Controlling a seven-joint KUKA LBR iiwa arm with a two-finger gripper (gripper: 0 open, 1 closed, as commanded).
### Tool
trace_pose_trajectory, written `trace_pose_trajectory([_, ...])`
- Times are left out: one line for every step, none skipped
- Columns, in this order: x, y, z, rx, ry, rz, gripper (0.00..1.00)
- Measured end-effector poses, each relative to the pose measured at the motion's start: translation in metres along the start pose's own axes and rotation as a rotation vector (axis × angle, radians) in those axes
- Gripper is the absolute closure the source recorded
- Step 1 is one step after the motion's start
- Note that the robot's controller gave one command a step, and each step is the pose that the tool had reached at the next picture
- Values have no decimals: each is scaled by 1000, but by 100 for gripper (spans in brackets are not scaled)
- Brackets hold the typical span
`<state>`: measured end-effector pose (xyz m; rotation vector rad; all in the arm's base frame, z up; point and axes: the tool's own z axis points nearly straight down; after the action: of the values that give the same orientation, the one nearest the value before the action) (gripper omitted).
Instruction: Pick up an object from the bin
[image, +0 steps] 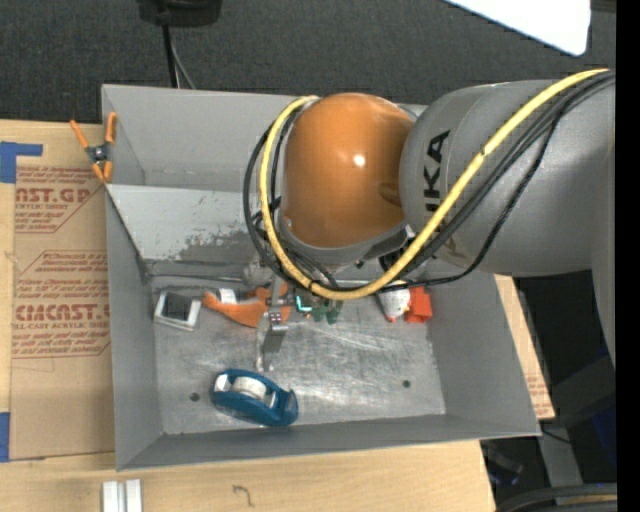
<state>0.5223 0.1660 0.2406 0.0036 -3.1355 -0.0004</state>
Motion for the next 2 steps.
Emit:
trace_pose_trajectory([-1, 0, -2, -1, -4, 0, 0])
trace_pose_trajectory([-6, 8, 6, 0, -7, -43, 0])
